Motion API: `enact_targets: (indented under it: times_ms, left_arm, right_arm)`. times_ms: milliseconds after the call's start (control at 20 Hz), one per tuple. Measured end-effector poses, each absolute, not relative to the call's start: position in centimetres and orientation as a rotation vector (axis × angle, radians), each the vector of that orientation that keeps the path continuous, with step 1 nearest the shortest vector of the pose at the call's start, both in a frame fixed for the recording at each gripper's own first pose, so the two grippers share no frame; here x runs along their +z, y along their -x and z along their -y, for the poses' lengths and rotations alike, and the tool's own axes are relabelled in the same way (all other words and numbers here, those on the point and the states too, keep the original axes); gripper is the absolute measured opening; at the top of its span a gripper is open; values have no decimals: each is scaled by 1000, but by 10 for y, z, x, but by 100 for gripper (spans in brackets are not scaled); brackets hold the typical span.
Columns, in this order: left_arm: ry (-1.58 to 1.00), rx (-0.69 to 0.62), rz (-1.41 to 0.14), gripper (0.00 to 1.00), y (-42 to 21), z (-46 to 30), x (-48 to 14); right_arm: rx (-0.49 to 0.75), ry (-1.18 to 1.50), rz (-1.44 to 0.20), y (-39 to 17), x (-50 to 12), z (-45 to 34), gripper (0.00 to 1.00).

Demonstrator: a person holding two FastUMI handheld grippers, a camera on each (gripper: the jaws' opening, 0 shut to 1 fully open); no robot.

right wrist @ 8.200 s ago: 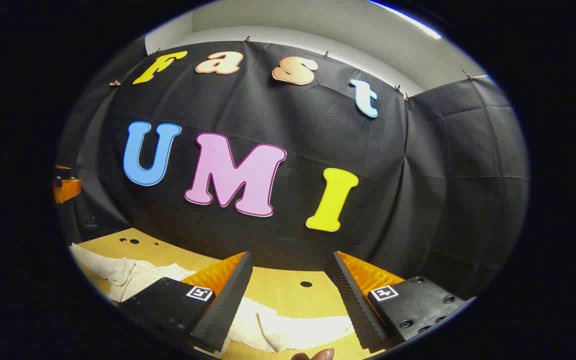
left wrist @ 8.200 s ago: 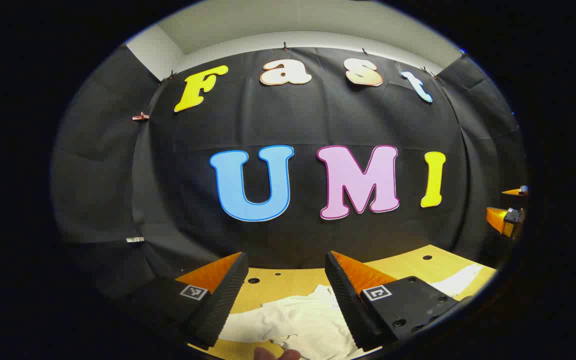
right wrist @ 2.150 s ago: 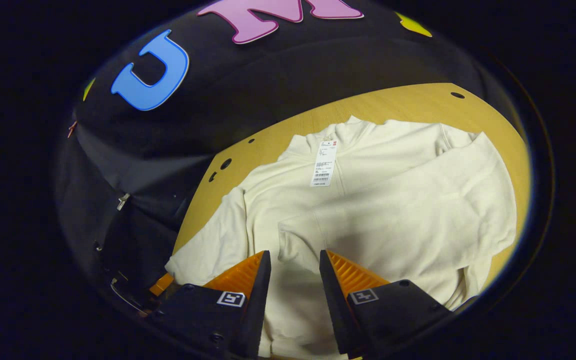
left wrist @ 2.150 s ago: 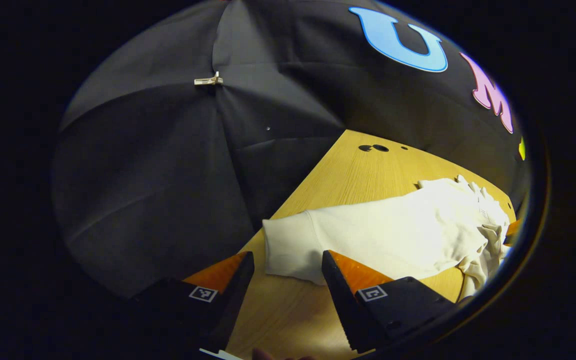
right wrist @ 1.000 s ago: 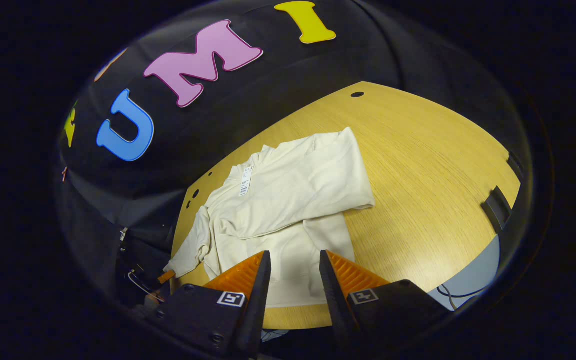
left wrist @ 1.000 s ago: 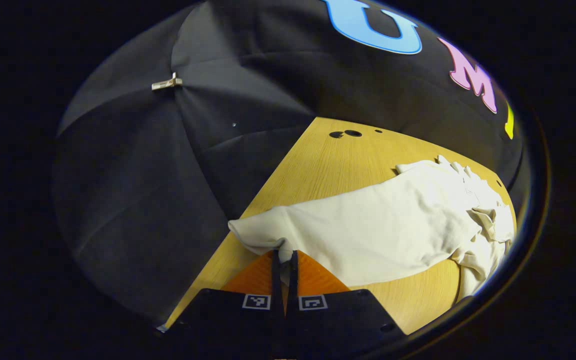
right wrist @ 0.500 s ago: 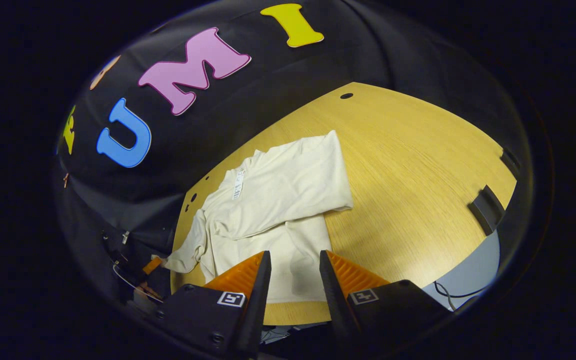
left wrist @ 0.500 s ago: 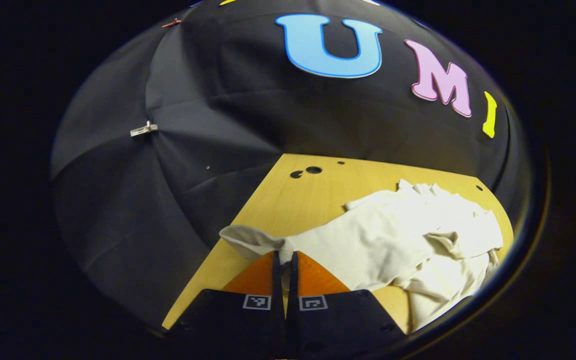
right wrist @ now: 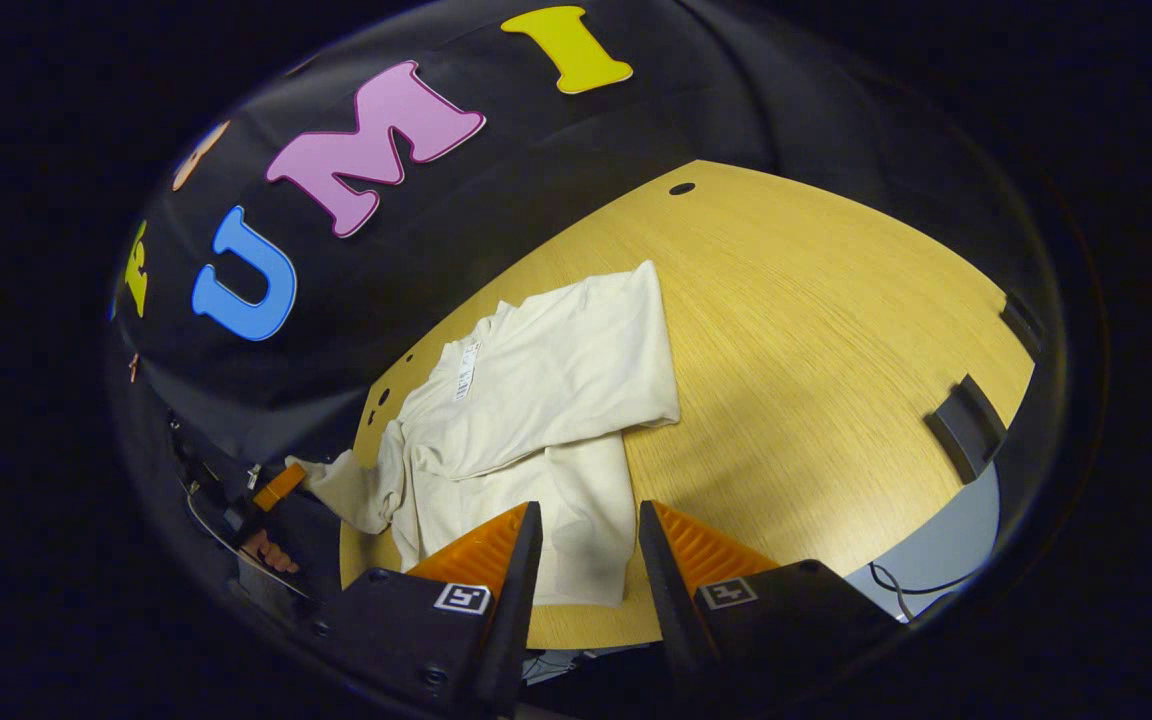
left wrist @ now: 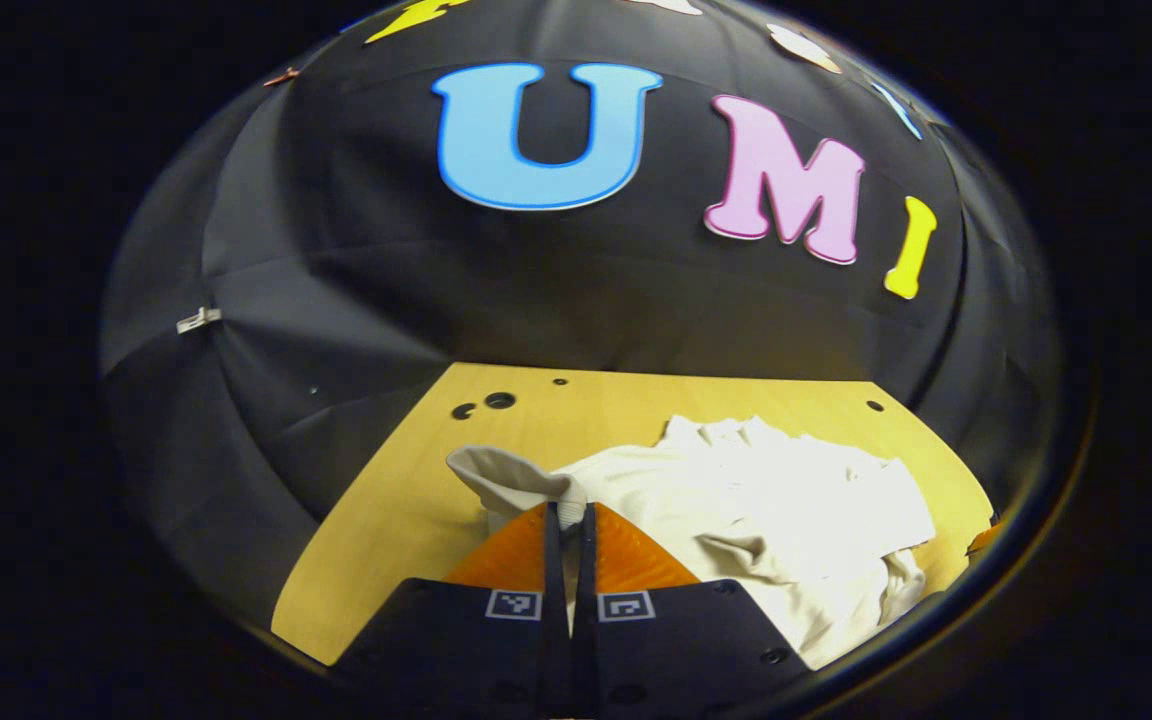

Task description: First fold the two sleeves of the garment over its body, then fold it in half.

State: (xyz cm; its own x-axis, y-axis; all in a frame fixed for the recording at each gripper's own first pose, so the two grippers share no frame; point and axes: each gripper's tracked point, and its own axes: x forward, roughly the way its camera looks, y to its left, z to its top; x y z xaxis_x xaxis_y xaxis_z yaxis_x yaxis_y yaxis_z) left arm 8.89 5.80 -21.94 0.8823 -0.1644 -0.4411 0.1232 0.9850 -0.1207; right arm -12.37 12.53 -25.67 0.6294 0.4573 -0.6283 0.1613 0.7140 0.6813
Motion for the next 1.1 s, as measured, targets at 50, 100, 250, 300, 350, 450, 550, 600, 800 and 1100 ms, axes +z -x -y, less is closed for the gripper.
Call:
enact_targets:
  times_ms: [50,100,250,300,350,450,550,600,800,1100]
  left_arm:
    - [87,-175,-463,6,-89,-41,-215]
    - [87,-203,-458,6,-87,-24,-213]
    - [81,-288,-457,6,-84,26,-206]
    - [80,-315,-458,6,-83,44,-205]
    - [76,-344,-464,6,-80,62,-207]
    - [65,-397,-475,6,-76,95,-211]
    - [55,-441,-492,6,-72,127,-219]
    - [47,-459,-498,6,-69,139,-224]
    - [4,-491,-520,6,-69,183,-248]
    - [-60,-467,-537,6,-73,220,-284]
  right_arm:
    - [188,-789,-896,124,-258,-123,60]
    - [186,-794,-897,125,-260,-122,60]
    - [179,-809,-906,126,-266,-117,60]
    - [175,-815,-910,128,-268,-115,60]
    - [173,-821,-913,128,-270,-113,60]
    - [172,-828,-922,129,-274,-112,60]
    - [180,-825,-936,131,-278,-112,60]
    - [184,-824,-944,132,-281,-112,60]
    - [204,-819,-970,132,-289,-112,60]
    - [248,-808,-1010,131,-301,-115,60]
